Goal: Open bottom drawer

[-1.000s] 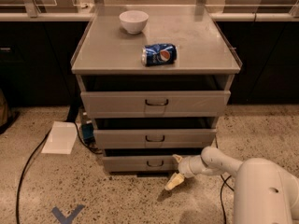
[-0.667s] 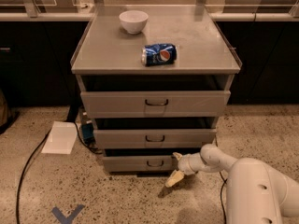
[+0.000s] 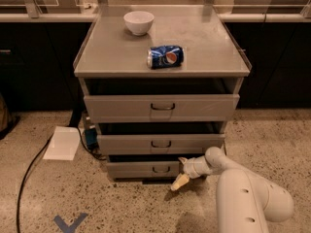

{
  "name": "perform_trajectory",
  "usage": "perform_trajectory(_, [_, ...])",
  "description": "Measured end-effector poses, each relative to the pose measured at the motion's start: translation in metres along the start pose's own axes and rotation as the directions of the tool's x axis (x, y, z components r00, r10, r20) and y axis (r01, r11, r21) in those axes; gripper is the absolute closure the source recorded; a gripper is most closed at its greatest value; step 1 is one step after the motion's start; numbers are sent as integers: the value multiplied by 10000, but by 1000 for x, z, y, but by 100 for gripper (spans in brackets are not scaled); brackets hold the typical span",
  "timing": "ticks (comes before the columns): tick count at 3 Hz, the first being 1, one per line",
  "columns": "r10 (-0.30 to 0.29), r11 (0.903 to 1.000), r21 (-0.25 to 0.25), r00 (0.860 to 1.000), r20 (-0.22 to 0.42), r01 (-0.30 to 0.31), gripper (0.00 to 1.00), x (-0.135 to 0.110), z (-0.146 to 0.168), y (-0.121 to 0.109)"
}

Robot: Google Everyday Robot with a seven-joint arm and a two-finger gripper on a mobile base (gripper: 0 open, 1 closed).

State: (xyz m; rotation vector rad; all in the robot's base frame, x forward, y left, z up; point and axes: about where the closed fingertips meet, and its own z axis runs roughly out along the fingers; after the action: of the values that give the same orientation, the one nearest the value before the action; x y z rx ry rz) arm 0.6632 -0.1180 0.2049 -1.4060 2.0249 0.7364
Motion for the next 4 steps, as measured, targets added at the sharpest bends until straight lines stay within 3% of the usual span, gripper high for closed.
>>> perform_trajectory(2, [-308, 9994, 180, 9995, -17, 309, 0, -6, 4, -7])
perform_trajectory(3, [-353, 9994, -68, 9993, -107, 352, 0, -8, 19, -12])
perform_trajectory(4, [97, 9952, -964, 9989, -450, -140, 0, -3, 39, -6])
